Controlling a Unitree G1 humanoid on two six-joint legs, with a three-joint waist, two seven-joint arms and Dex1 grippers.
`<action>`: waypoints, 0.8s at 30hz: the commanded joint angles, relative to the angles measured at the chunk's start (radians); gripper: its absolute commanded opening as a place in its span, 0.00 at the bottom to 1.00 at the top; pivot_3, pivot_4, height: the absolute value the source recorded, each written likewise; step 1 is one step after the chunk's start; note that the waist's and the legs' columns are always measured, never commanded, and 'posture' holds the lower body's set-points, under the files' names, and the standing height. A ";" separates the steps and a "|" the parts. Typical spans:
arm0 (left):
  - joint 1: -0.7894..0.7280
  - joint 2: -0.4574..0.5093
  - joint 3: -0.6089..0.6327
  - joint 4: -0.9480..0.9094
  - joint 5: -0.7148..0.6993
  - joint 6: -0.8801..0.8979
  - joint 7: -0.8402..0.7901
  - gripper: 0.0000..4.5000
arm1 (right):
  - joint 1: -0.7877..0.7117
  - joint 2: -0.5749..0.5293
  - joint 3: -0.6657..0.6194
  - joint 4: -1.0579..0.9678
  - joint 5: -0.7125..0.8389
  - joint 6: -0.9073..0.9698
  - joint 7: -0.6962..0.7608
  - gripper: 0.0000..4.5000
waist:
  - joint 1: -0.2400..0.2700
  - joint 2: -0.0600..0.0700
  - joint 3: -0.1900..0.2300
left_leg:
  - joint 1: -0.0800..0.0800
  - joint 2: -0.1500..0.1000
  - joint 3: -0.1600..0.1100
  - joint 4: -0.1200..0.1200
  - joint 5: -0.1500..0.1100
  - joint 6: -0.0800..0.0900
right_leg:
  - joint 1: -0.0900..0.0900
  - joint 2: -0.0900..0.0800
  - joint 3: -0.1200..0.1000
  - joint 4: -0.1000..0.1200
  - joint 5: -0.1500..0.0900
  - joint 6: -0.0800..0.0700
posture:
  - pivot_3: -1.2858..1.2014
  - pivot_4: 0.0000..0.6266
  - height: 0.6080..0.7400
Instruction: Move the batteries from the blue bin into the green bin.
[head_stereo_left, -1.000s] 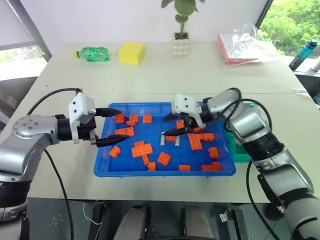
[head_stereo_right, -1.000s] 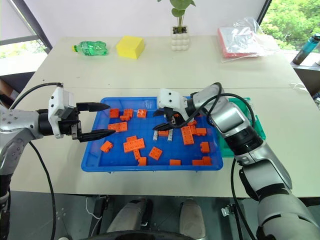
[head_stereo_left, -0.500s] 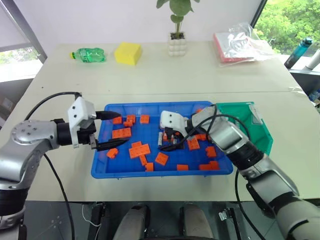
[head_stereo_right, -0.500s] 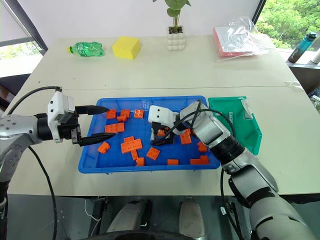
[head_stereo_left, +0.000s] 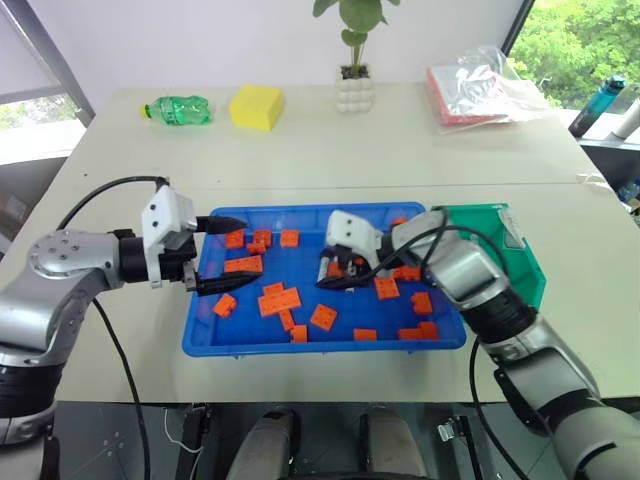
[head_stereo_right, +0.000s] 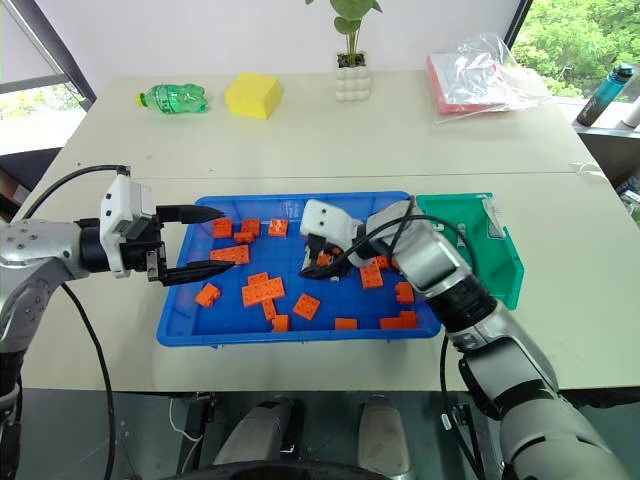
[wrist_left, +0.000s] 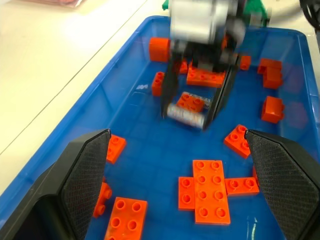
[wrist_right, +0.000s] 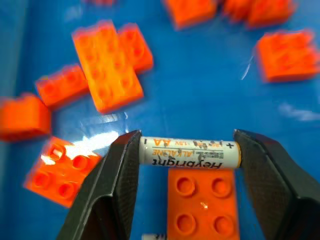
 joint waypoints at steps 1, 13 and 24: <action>-0.020 -0.006 -0.003 0.002 0.007 -0.020 -0.003 1.00 | -0.062 -0.053 -0.197 -0.118 0.102 0.148 -0.036 0.62 | 0.002 0.000 0.000 | 0.000 0.000 0.000 0.000 0.000 0.000 | 0.000 0.000 0.000 0.000 0.000 0.000 | 0.52 0.24 0.90; -0.068 -0.040 -0.045 0.067 0.033 -0.056 -0.024 1.00 | 0.245 -0.494 -0.572 -0.148 0.185 0.256 -0.082 0.62 | 0.035 0.000 0.000 | 0.000 0.001 0.008 0.000 -0.001 0.001 | 0.000 -0.002 0.000 -0.003 0.000 0.000 | 0.52 0.24 0.90; -0.112 -0.044 -0.052 0.101 0.045 -0.065 -0.044 1.00 | 0.210 -0.492 -0.526 -0.135 0.226 0.153 -0.128 0.99 | 0.019 0.000 0.000 | 0.000 0.002 0.009 0.000 0.000 0.001 | 0.000 -0.001 0.000 -0.003 0.000 0.000 | 0.52 0.24 0.90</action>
